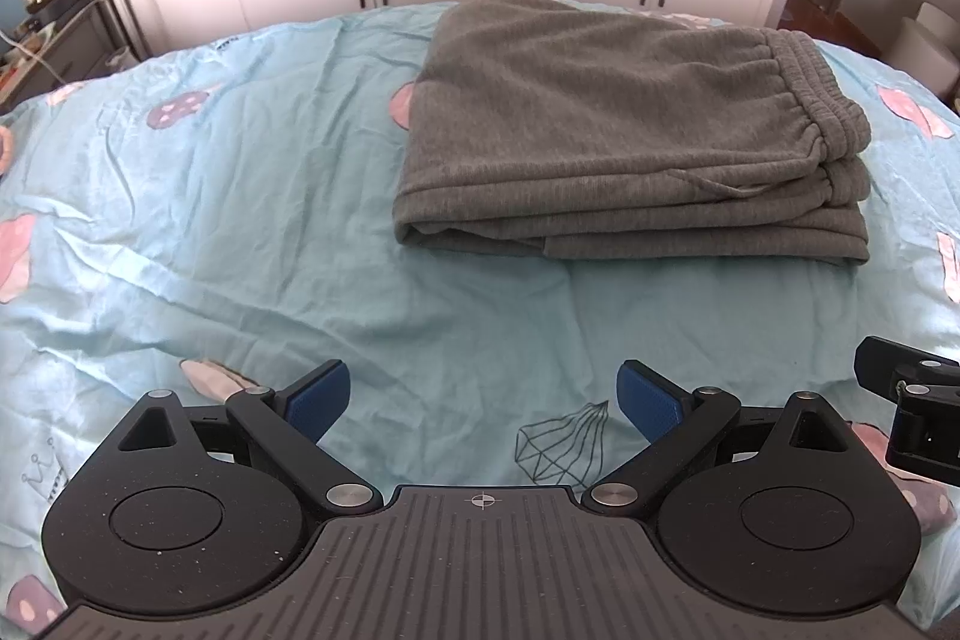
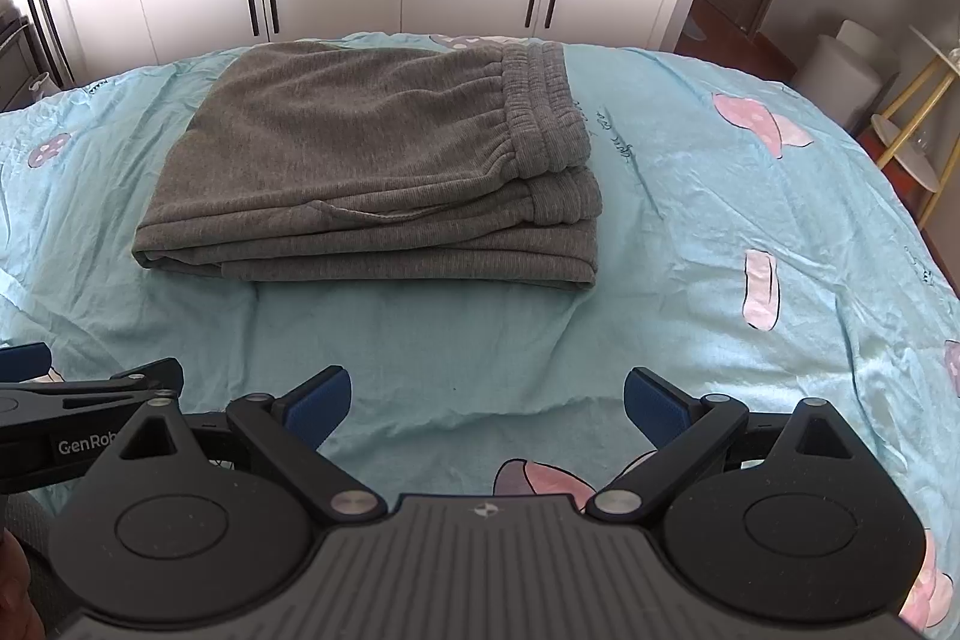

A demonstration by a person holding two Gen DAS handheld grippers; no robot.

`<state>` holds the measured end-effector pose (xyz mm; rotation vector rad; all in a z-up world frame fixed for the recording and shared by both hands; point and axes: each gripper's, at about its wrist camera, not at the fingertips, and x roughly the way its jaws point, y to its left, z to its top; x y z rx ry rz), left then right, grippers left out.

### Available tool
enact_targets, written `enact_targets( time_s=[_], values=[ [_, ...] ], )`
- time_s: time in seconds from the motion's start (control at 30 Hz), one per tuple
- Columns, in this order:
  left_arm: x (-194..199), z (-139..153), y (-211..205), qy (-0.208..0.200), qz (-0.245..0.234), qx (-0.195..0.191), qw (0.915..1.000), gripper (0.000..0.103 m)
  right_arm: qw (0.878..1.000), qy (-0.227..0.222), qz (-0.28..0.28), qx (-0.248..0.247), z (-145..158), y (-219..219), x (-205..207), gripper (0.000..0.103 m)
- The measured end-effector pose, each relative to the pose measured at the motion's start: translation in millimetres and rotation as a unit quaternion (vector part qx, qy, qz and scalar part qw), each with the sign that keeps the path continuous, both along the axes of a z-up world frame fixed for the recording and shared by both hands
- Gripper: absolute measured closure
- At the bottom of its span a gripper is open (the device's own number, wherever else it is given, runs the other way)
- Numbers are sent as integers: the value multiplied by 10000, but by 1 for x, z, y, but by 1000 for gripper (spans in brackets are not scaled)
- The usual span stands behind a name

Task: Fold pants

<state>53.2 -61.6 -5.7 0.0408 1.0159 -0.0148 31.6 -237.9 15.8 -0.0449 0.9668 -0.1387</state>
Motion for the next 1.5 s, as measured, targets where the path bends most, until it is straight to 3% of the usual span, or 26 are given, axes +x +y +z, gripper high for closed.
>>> enact_targets(
  time_s=[1.5],
  values=[
    [2,-2,0,72,-18,-25,10000,4,10000,6,70,-30,-2,1,2,5]
  ],
)
